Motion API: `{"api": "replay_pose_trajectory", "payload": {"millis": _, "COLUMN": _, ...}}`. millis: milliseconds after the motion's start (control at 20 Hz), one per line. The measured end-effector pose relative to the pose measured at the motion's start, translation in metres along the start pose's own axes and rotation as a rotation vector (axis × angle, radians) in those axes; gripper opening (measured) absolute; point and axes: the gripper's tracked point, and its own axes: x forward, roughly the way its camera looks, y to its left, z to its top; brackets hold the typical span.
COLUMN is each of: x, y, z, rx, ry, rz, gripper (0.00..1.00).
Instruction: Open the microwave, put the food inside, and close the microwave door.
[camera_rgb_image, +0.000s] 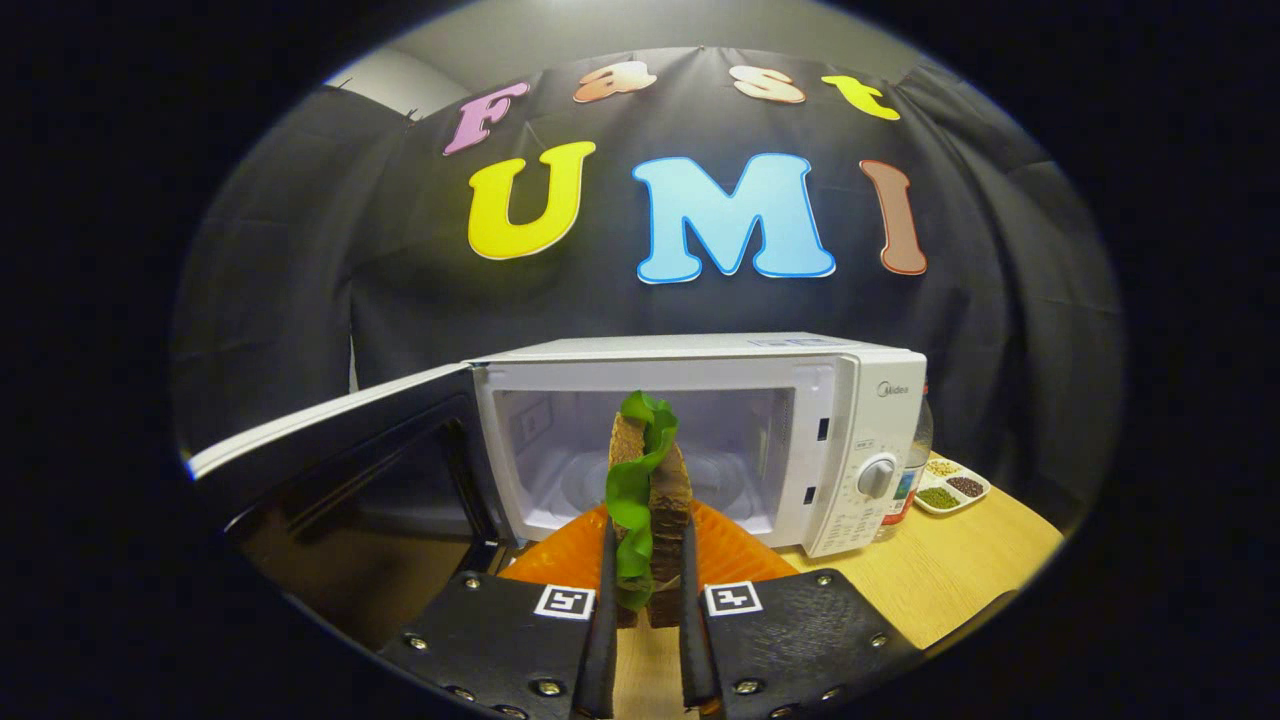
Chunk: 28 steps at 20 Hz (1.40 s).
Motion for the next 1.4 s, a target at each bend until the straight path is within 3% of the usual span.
{"api": "replay_pose_trajectory", "payload": {"millis": 450, "x": 0.094, "y": 0.007, "z": 0.001, "rx": -0.067, "ry": -0.023, "rz": -0.088, "gripper": 0.26}}
{"api": "replay_pose_trajectory", "payload": {"millis": 850, "x": 0.157, "y": 0.023, "z": 0.014, "rx": 0.019, "ry": -0.036, "rz": -0.064, "gripper": 0.26}}
{"api": "replay_pose_trajectory", "payload": {"millis": 1150, "x": 0.183, "y": 0.015, "z": 0.004, "rx": 0.016, "ry": -0.022, "rz": -0.059, "gripper": 0.26}}
{"api": "replay_pose_trajectory", "payload": {"millis": 1200, "x": 0.184, "y": 0.016, "z": 0.006, "rx": 0.0, "ry": -0.032, "rz": -0.048, "gripper": 0.3}}
{"api": "replay_pose_trajectory", "payload": {"millis": 1250, "x": 0.184, "y": 0.011, "z": 0.006, "rx": -0.022, "ry": -0.036, "rz": -0.064, "gripper": 0.44}}
{"api": "replay_pose_trajectory", "payload": {"millis": 1300, "x": 0.182, "y": 0.006, "z": 0.007, "rx": -0.044, "ry": -0.042, "rz": -0.079, "gripper": 0.5}}
{"api": "replay_pose_trajectory", "payload": {"millis": 1350, "x": 0.181, "y": 0.002, "z": 0.01, "rx": -0.066, "ry": -0.054, "rz": -0.097, "gripper": 0.66}}
{"api": "replay_pose_trajectory", "payload": {"millis": 1400, "x": 0.179, "y": -0.002, "z": 0.015, "rx": -0.085, "ry": -0.069, "rz": -0.113, "gripper": 0.73}}
